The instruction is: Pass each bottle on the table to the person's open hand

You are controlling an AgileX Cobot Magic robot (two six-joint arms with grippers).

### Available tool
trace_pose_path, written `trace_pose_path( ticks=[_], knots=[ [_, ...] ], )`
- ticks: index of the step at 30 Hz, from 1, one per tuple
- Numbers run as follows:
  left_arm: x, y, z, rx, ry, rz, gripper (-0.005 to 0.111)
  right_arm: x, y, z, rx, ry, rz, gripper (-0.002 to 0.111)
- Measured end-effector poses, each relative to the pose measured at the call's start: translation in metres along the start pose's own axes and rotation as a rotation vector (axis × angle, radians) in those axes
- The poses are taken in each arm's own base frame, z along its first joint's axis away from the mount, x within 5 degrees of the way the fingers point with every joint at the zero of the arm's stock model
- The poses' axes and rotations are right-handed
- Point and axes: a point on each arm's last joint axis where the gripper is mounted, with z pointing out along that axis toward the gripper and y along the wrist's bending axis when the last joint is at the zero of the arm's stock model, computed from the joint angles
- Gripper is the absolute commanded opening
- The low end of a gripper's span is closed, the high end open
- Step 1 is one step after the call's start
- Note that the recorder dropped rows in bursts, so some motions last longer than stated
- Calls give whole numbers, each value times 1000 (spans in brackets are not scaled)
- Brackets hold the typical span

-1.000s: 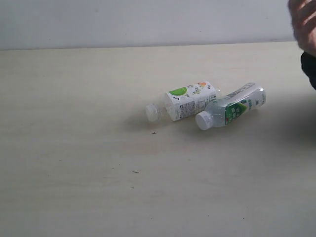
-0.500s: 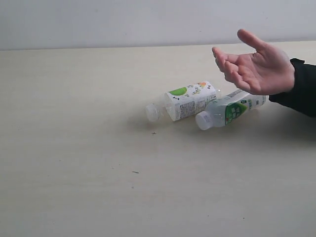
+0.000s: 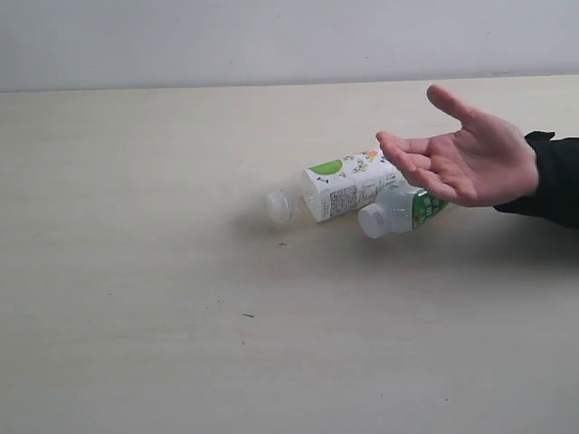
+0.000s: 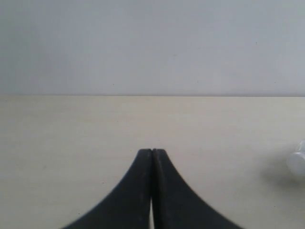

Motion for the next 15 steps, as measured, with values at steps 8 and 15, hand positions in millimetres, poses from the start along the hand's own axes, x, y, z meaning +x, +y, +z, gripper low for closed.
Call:
trace_pose_path(
  ticks=[8,15],
  knots=[
    [0,0,0,0,0,0,0,-14,19,42,-256,105,-110,0],
    [0,0,0,0,0,0,0,-30,29,104,-463,316,-135,0]
  ],
)
